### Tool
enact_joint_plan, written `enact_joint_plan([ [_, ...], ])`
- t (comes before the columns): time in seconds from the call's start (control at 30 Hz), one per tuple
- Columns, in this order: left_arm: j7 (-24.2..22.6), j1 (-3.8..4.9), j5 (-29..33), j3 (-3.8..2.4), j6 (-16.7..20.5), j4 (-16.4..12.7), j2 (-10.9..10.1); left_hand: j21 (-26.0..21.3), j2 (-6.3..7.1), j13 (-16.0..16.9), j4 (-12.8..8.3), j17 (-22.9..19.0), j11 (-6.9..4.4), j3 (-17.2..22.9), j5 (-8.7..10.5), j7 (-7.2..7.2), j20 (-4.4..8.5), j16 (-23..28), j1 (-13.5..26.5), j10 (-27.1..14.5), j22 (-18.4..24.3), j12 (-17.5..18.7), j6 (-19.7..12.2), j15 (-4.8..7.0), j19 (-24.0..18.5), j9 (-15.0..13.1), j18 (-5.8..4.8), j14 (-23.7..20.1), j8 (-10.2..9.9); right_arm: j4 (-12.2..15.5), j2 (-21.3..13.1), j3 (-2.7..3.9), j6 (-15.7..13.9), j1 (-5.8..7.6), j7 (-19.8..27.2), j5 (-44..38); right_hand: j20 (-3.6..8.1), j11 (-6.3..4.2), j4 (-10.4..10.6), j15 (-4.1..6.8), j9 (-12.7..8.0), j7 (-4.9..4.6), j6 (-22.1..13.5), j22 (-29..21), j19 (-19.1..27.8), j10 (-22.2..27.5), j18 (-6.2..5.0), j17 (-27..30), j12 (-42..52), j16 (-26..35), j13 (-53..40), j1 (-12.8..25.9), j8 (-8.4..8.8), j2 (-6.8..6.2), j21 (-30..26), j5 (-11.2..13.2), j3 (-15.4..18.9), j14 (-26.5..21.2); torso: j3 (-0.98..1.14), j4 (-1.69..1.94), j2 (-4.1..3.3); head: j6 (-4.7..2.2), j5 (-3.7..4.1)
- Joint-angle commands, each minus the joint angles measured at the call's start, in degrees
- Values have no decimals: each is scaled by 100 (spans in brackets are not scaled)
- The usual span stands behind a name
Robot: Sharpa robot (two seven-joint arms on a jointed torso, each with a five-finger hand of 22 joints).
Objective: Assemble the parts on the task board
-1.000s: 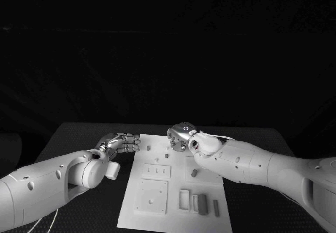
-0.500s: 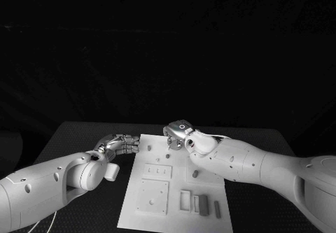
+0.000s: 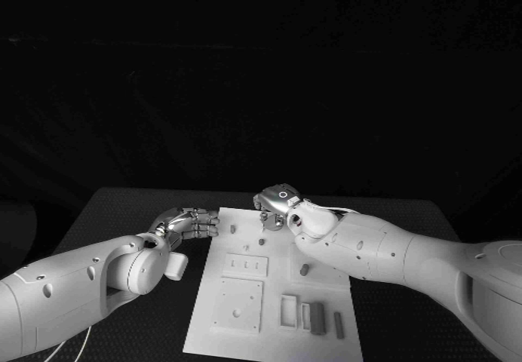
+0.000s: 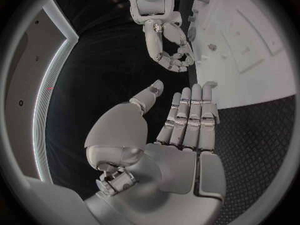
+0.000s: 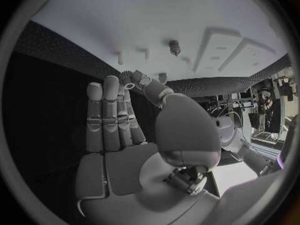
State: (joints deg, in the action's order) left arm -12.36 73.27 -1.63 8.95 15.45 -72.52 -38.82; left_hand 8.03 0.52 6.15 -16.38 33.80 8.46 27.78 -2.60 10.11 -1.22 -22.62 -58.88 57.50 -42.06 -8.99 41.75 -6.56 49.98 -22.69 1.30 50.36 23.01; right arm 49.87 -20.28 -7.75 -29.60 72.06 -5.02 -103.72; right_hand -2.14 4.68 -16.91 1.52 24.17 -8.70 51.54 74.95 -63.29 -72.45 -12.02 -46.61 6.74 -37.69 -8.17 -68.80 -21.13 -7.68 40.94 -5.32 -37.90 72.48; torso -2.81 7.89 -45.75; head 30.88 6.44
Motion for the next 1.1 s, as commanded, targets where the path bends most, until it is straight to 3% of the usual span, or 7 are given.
enact_joint_plan([
  [0.03, -32, 6, -24, -6, -76, -5, 6, -34, 13, -7, 5, 6, 23, -36, -22, 30, 2, 25, 4, 14, 8, 26, 21, -13, 28, 9, -5, 45, -31, -31, -4, 2, 57, 8, 14, -105, 42, -18, 14, 27, 7, -12, 34, 139, 6, -39, -298, -8, 24, -41, -11, -60, -3, 7, 27, -18, -35, 18, 2, -6, -11, 24, 9],
  [0.7, -24, 6, -24, -6, -80, 12, 31, -47, 8, -10, 1, 15, 24, -33, -22, 31, 6, 39, -12, 18, 13, 38, 23, -13, 32, 11, -12, 44, -38, -140, 91, 0, 193, 14, 55, -139, 44, -19, 18, 28, 16, -9, 44, 139, 8, -46, -298, -18, 20, -53, -22, -52, -5, 7, 51, -16, -41, 18, -2, 8, -26, 85, 9],
  [1.1, -26, 6, -24, -7, -81, 38, 39, -52, 10, -12, 2, 19, 25, -35, -22, 31, 7, 45, -12, 20, 15, 43, 24, -13, 35, 12, -16, 45, -41, -130, 54, -1, 292, 11, 52, -136, 45, -22, 19, 30, 23, -5, 55, 138, 10, -58, -298, -27, 21, -62, -32, -33, -7, 6, 70, -14, -40, 19, -8, -11, -32, 115, 0],
])
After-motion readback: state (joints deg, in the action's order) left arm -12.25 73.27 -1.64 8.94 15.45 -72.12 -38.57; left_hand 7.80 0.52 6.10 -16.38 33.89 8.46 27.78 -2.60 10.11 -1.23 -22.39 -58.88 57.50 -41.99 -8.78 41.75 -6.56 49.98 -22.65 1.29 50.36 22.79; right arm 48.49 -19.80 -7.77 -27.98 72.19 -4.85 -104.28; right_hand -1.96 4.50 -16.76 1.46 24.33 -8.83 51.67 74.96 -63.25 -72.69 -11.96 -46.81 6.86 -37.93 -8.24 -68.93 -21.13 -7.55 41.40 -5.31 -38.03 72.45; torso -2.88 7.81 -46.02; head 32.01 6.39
